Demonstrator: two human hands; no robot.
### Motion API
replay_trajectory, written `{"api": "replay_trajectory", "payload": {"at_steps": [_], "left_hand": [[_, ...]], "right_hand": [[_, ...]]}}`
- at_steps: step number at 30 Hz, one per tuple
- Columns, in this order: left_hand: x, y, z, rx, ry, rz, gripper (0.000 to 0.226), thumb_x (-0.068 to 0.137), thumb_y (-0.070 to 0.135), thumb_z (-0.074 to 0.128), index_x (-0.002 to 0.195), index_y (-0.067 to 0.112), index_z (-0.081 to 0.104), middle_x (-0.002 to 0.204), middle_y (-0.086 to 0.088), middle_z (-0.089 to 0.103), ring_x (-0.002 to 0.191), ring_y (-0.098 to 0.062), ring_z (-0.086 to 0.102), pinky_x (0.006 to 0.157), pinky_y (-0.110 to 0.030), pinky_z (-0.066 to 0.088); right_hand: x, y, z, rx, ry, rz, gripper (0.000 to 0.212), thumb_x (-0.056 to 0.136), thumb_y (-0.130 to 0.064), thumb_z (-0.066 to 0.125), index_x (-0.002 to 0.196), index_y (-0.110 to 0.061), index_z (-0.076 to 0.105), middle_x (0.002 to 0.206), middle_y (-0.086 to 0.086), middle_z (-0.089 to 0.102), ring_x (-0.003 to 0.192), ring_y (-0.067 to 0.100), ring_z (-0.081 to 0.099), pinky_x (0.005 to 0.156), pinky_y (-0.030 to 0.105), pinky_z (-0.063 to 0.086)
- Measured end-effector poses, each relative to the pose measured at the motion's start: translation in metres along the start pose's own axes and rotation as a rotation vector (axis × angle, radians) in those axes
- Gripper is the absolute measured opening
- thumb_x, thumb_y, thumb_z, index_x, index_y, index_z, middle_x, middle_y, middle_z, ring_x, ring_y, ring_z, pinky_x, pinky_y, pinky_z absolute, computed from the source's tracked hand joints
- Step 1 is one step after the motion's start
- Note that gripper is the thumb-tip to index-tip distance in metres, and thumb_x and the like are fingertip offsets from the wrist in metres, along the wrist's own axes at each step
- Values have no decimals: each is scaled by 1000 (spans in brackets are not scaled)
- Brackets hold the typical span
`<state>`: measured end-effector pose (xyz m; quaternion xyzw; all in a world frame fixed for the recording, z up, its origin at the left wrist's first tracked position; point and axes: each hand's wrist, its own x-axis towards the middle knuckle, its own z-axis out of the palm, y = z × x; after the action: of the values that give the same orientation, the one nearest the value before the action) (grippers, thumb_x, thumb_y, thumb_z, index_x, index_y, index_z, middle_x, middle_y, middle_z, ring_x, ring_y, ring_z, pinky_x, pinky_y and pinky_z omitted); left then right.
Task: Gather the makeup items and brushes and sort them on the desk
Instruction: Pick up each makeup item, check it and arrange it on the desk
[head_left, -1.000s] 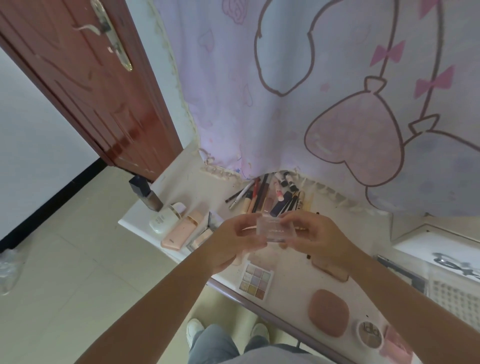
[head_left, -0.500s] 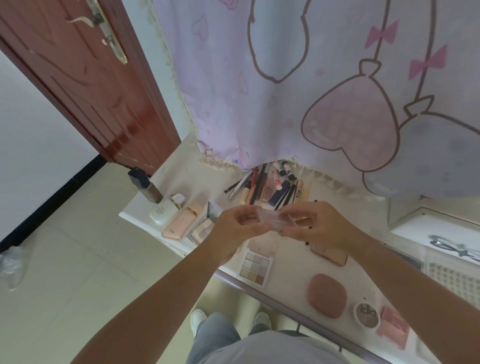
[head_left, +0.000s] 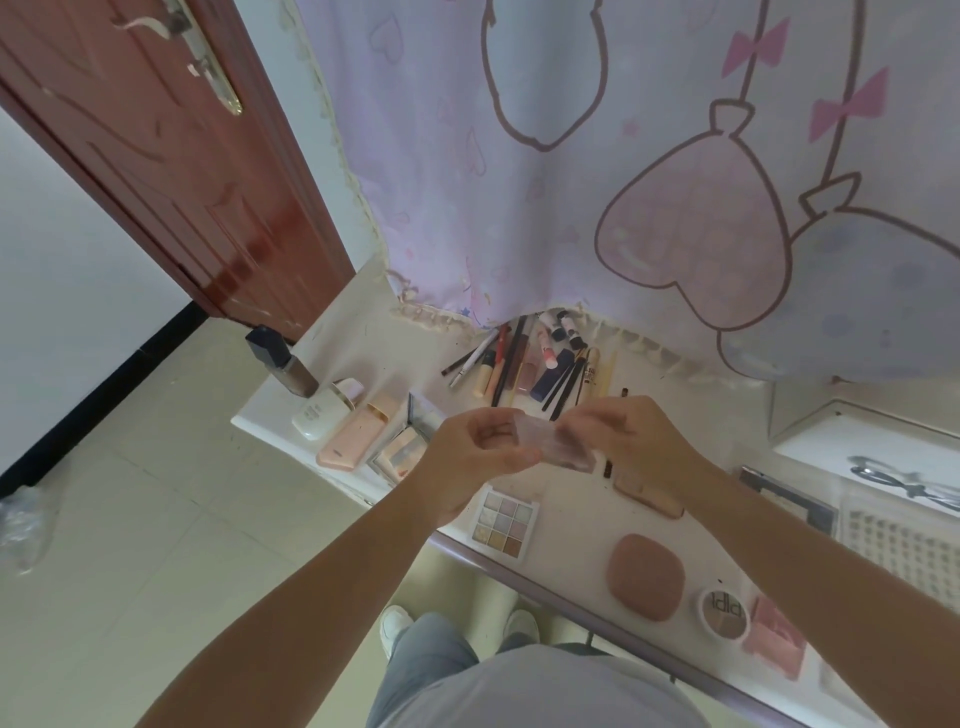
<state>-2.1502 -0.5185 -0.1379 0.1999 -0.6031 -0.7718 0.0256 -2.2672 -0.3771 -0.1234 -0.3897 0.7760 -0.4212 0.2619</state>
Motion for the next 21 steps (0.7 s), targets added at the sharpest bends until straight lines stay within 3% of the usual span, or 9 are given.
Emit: {"api": "replay_trajectory", "payload": {"at_steps": [2, 4, 6, 9, 12, 15, 18, 21], "left_hand": [[0, -5, 4, -5, -13, -7, 33, 68, -14, 68, 86, 13, 62, 66, 9, 71, 66, -2, 67, 63, -13, 53], [1, -9, 7, -56, 12, -22, 28, 62, -4, 69, 83, 13, 66, 67, 7, 71, 65, -3, 66, 64, -13, 53], [1, -13, 8, -83, 23, -32, 25, 67, -7, 67, 78, 15, 69, 68, 6, 72, 64, -3, 67, 64, -13, 54], [1, -16, 10, -54, -7, -49, 20, 72, -6, 67, 81, 11, 67, 69, 6, 71, 65, -5, 66, 68, -18, 53], [1, -17, 13, -62, -22, -59, 18, 66, 3, 72, 82, 11, 68, 73, 2, 71, 69, -8, 66, 72, -21, 54], [1, -22, 14, -46, -26, -79, 39, 50, 23, 73, 87, 10, 68, 79, -1, 70, 76, -12, 66, 78, -22, 52], [-3, -26, 14, -30, -60, -111, 28, 57, 16, 71, 85, 11, 67, 76, 3, 72, 75, -11, 65, 76, -18, 53], [-7, -32, 15, -35, -80, -133, 32, 52, 20, 74, 82, 12, 68, 75, 4, 72, 75, -11, 66, 78, -18, 52]], "right_hand": [[-2, 3, 2, -52, 27, -12, 20, 90, -9, 52, 85, -6, 71, 66, -10, 58, 61, -5, 54, 59, 6, 41], [-6, 4, 1, -41, -31, -4, 24, 88, -23, 55, 95, -7, 70, 77, -10, 63, 70, 1, 59, 67, 13, 44], [-10, 6, -2, 22, -87, 28, 39, 78, -37, 58, 104, -9, 68, 92, -7, 66, 83, 11, 62, 77, 19, 50], [-13, 10, -4, 8, -119, 10, 32, 80, -17, 67, 110, -4, 64, 107, 10, 67, 94, 13, 61, 81, 10, 48], [-16, 7, -3, -62, -106, -36, 31, 84, -27, 63, 106, -5, 67, 100, 13, 69, 90, 17, 64, 79, 20, 51], [-23, 6, 0, -128, -65, -118, 38, 83, -34, 55, 104, -6, 69, 98, 14, 70, 88, 15, 61, 77, 26, 47], [-32, 7, 6, -198, -32, -141, 40, 84, -32, 49, 105, -4, 68, 100, 16, 70, 94, 13, 55, 78, 21, 41], [-42, 6, 14, -214, -32, -143, 54, 82, -44, 40, 102, -4, 70, 91, 15, 71, 79, 13, 62, 69, 23, 46]]}}
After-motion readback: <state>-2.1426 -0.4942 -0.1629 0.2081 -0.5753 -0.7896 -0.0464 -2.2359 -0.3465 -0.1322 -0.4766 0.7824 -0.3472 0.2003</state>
